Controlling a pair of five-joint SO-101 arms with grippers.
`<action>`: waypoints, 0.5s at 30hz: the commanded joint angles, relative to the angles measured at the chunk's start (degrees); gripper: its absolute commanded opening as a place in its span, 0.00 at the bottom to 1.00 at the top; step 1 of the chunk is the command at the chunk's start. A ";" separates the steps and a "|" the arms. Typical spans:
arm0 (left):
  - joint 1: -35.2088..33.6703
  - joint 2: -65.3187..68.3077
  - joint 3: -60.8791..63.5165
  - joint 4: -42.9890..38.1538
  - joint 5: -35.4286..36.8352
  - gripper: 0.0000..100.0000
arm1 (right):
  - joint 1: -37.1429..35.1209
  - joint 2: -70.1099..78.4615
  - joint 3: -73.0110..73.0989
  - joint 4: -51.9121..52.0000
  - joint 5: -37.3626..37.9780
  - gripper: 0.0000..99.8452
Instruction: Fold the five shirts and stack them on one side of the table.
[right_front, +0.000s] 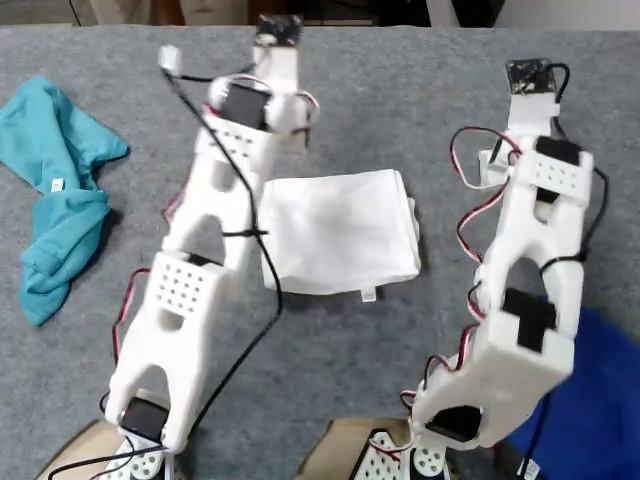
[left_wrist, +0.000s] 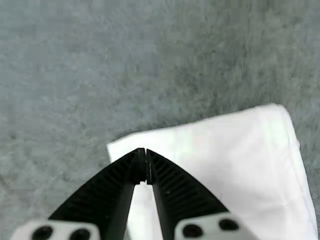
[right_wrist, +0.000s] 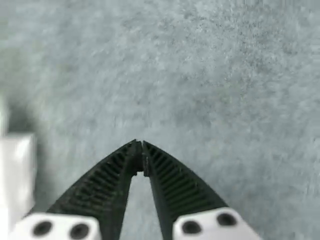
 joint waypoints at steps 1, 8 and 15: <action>-1.85 -9.80 10.46 0.70 -2.90 0.02 | -3.30 -10.07 -2.59 10.90 2.29 0.02; -0.79 -34.15 44.84 0.62 -3.96 0.02 | -7.43 -22.81 -2.42 41.67 7.21 0.02; -7.56 -57.80 74.55 -5.98 -4.04 0.02 | -10.59 -38.02 10.86 43.78 4.84 0.02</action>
